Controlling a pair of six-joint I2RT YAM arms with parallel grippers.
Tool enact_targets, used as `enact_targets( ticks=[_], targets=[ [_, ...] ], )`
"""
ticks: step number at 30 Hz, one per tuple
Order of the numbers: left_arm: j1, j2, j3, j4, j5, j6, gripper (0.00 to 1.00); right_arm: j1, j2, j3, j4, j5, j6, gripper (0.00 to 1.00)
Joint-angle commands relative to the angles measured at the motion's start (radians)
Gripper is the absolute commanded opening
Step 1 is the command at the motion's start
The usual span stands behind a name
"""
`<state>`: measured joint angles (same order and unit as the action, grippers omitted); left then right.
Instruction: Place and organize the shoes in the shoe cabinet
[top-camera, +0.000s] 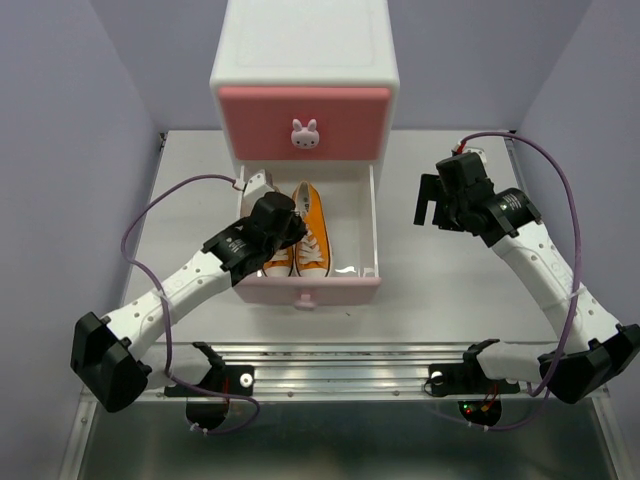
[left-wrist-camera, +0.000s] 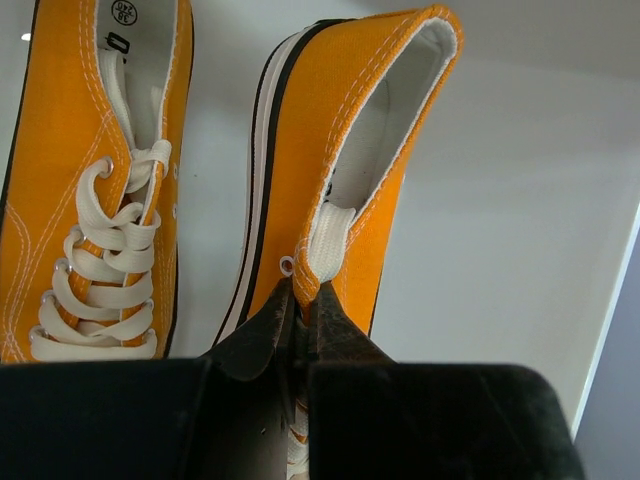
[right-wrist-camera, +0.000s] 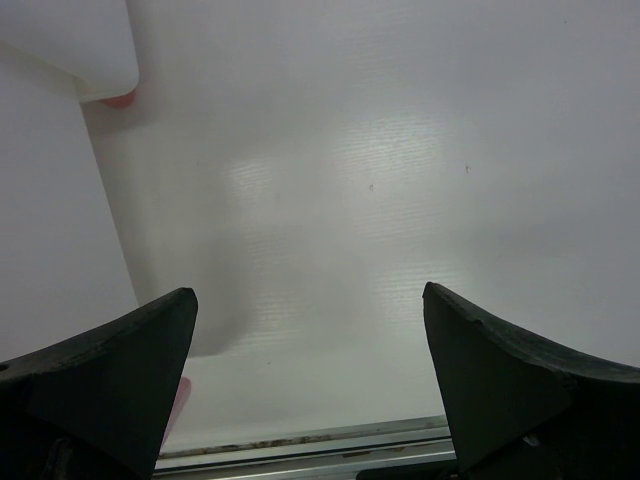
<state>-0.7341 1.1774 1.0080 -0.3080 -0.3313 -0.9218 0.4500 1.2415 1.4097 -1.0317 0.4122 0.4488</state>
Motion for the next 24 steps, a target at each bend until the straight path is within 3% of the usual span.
enact_targets(
  ticks=[1,24],
  targets=[
    [-0.007,0.008,0.041,0.115,-0.034,0.009,0.0,-0.008,-0.025,0.0,0.032,0.028,0.004,1.0],
    [0.001,0.116,0.055,0.147,-0.043,0.057,0.0,-0.008,-0.036,-0.009,0.019,0.03,0.002,1.0]
  ],
)
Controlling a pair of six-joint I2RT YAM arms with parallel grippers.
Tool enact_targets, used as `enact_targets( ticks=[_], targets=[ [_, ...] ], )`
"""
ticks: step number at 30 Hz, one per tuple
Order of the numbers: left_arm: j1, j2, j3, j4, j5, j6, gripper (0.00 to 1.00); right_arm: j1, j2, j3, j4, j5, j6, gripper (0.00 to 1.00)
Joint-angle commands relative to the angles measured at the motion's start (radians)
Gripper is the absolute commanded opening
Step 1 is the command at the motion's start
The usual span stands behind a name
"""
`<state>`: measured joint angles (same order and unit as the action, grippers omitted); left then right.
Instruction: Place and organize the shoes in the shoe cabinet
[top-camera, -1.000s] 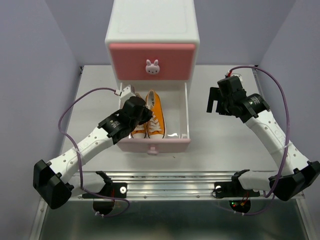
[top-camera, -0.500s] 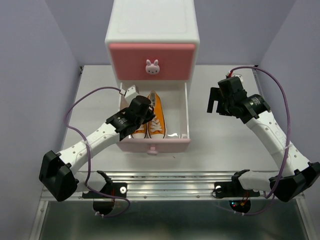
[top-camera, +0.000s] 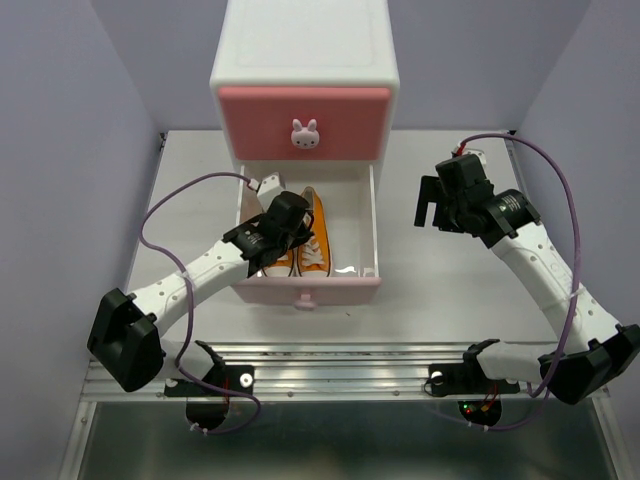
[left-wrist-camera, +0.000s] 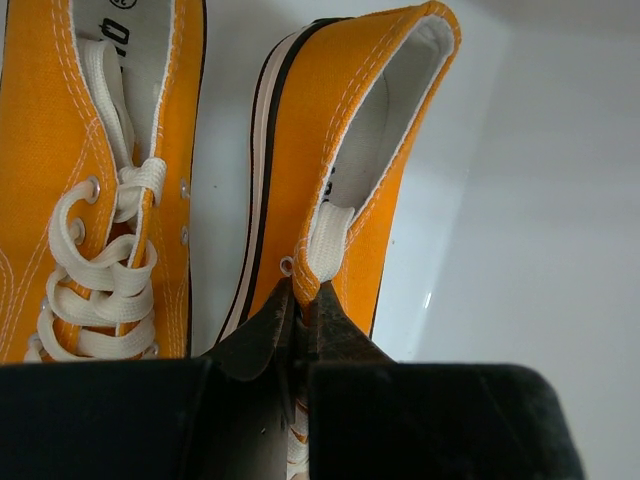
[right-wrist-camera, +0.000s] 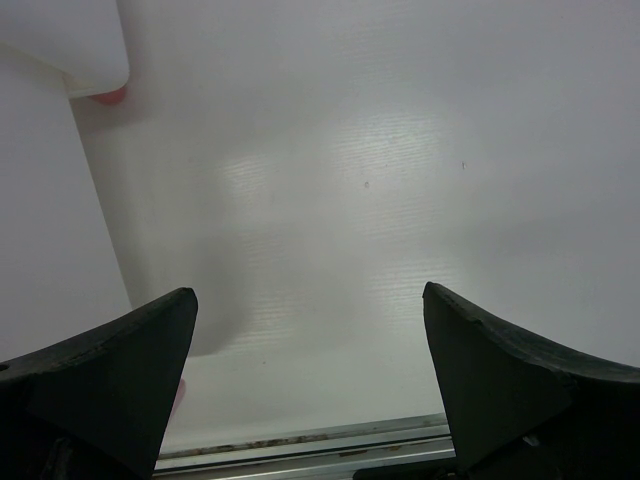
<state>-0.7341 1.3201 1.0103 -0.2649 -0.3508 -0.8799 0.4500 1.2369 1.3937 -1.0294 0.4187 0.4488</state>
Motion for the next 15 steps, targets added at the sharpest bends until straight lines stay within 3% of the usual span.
enact_targets(
  ticks=[1,15],
  targets=[
    [0.002,-0.025,0.053,0.108,-0.024,0.019,0.0,-0.008,-0.031,0.007,0.017,0.026,0.002,1.0],
    [0.044,-0.016,0.045,0.119,-0.001,0.11,0.0,-0.008,-0.019,0.01,0.025,0.028,0.002,1.0]
  ],
)
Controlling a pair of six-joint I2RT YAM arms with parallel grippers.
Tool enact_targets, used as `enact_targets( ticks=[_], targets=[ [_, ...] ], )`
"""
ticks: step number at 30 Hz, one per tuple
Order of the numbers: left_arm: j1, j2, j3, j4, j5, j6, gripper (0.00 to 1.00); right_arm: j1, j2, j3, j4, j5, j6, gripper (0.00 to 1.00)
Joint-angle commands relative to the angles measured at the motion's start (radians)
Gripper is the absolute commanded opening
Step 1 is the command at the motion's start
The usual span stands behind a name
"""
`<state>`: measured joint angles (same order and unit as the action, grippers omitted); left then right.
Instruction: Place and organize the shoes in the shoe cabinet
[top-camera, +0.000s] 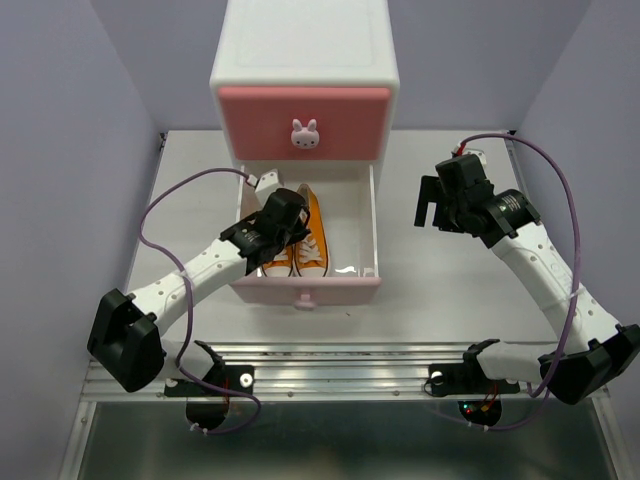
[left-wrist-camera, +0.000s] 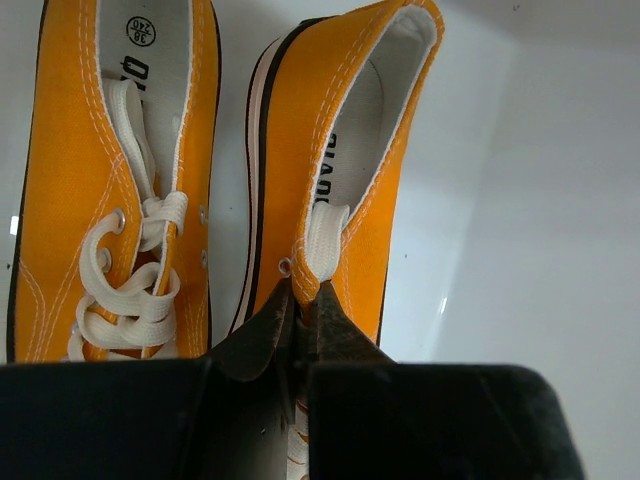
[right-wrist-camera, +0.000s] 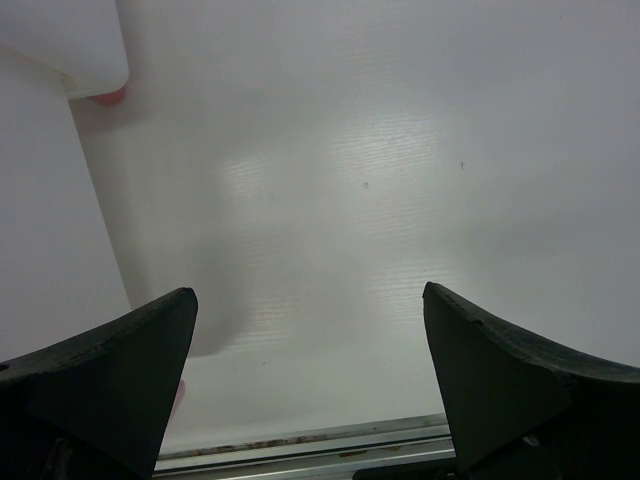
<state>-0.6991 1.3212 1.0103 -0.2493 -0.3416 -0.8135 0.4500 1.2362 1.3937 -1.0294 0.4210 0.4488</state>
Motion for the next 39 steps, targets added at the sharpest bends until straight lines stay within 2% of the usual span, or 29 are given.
enact_targets(
  ticks=[1,12,25,34,39],
  targets=[
    [0.012,-0.013,0.045,0.108,-0.001,0.053,0.0,-0.008,-0.017,0.01,0.026,0.025,0.001,1.0],
    [0.013,0.045,0.068,0.128,0.061,0.154,0.0,-0.008,-0.011,0.008,0.031,0.024,0.004,1.0],
    [0.039,0.027,0.068,0.053,-0.019,0.122,0.0,-0.008,-0.011,0.002,0.028,0.019,0.016,1.0],
    [0.053,0.053,0.079,0.059,0.033,0.138,0.02,-0.008,-0.007,-0.002,0.031,0.018,0.018,1.0],
    [0.053,0.067,0.088,0.071,0.081,0.217,0.0,-0.008,-0.012,-0.007,0.032,0.016,0.024,1.0]
  ],
)
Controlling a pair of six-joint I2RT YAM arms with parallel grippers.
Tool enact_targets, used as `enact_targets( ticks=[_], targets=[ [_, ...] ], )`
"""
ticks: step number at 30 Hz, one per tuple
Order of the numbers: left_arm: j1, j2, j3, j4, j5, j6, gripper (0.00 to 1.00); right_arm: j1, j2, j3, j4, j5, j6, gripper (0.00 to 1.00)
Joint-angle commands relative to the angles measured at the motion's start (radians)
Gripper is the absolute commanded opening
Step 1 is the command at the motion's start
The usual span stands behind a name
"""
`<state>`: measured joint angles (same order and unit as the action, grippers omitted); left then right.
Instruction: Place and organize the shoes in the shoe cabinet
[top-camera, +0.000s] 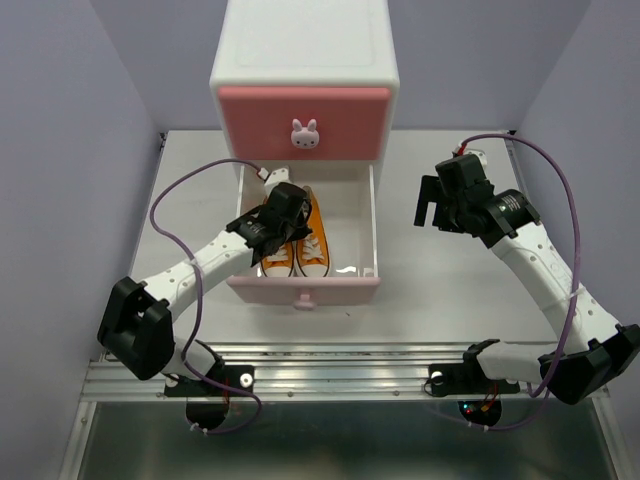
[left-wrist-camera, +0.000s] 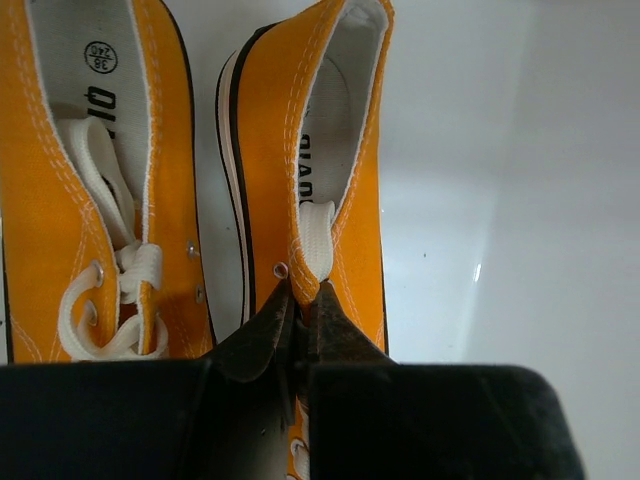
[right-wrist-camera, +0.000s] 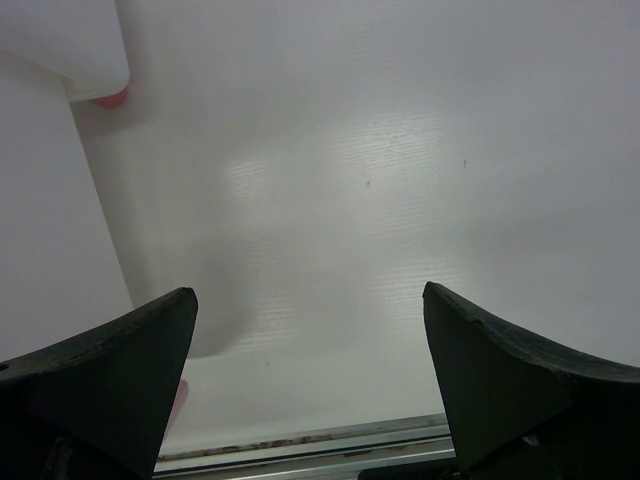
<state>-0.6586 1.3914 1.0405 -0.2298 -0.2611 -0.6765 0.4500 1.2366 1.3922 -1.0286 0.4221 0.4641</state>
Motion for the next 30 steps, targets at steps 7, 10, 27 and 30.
enact_targets(
  ticks=[7,10,27,30],
  targets=[
    [0.014,0.021,0.069,0.05,0.023,0.173,0.0,-0.008,-0.022,-0.015,0.038,0.015,0.018,1.0],
    [0.016,0.027,0.069,0.046,0.042,0.184,0.0,-0.008,-0.026,-0.019,0.038,0.02,0.021,1.0],
    [0.017,0.047,0.096,0.017,0.089,0.204,0.24,-0.008,-0.039,-0.044,0.042,0.018,0.051,1.0],
    [0.017,0.04,0.107,0.007,0.086,0.201,0.32,-0.008,-0.039,-0.042,0.047,0.018,0.051,1.0]
  ],
)
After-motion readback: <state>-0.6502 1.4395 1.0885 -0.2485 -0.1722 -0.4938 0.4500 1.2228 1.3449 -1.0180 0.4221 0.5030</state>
